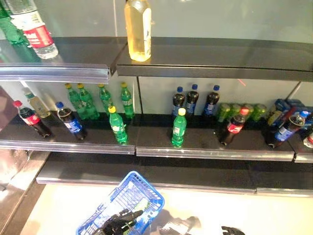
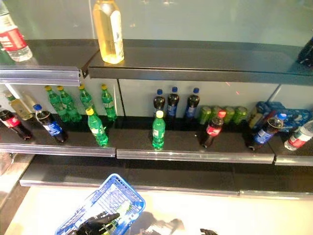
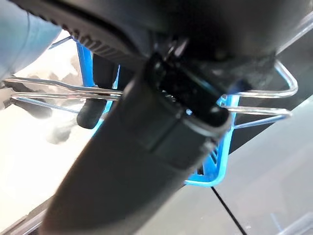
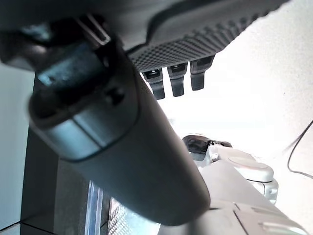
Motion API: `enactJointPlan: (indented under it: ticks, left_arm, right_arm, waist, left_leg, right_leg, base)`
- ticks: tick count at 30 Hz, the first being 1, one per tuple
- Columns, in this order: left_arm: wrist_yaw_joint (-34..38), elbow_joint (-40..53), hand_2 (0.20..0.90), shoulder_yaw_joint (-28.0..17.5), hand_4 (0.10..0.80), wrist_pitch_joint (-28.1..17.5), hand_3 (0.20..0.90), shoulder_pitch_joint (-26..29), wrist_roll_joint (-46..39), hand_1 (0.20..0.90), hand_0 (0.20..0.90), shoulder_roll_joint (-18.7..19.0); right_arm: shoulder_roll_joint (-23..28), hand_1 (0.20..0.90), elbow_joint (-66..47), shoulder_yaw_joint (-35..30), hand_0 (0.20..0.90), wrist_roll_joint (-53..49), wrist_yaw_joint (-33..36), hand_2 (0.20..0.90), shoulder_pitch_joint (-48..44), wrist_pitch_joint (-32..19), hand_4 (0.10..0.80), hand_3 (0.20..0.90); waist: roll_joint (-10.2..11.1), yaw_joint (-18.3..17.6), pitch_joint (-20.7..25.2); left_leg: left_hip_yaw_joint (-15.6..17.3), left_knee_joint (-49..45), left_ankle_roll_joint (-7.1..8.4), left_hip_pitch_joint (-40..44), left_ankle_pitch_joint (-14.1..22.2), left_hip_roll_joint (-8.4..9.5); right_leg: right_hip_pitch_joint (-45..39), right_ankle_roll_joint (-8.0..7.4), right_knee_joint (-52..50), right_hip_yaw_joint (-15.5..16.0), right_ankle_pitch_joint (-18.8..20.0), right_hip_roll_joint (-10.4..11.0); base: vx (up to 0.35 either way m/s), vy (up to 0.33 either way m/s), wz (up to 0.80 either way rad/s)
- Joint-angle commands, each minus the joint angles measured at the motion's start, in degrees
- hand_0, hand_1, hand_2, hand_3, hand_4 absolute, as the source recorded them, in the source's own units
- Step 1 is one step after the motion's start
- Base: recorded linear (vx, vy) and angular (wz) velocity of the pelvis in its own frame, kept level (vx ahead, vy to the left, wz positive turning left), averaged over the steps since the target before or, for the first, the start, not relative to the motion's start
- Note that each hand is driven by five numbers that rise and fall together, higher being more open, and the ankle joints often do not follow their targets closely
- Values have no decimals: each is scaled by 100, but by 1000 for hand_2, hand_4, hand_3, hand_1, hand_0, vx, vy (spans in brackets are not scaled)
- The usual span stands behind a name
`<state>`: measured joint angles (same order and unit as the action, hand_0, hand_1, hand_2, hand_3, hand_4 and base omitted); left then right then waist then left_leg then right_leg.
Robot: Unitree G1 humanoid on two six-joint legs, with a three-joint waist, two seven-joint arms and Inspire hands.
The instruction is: Pick up the drink and place into the basket.
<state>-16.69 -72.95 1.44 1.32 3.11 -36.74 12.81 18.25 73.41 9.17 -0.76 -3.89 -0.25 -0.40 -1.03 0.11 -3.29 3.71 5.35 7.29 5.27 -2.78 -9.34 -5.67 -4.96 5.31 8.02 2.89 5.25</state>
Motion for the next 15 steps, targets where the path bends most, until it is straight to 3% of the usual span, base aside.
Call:
enactJointPlan:
  ticks: [1, 11, 15]
  left_arm:
    - [-199, 82, 300, -46, 100, -201, 200, 174, -101, 300, 300, 435]
    - [-247, -29, 300, -323, 100, -43, 200, 17, -209, 300, 300, 538]
    - [-110, -12, 300, -159, 100, -21, 200, 88, -401, 300, 300, 465]
  right_arm:
    - [150, 900, 257, -28, 900, -251, 109, 900, -266, -110, 800, 900]
    - [143, 900, 294, -66, 900, -102, 49, 900, -131, 12, 800, 900]
    - [184, 900, 220, 95, 900, -198, 90, 900, -278, 51, 800, 900]
  waist:
    - [148, 147, -38]
    - [121, 132, 9]
    - [68, 161, -240]
  left_leg:
    - [88, -35, -322, 25, 326, 478]
    - [119, -35, -331, 135, 395, 488]
    - [124, -35, -280, -330, 226, 391]
  right_leg:
    - [-162, -352, -115, 81, -104, 394]
    - [-284, -355, -66, 104, -133, 385]
    - [220, -353, -119, 171, -15, 401]
  base:
    - [-2, 16, 8]
    - [30, 17, 7]
    - [-113, 24, -2]
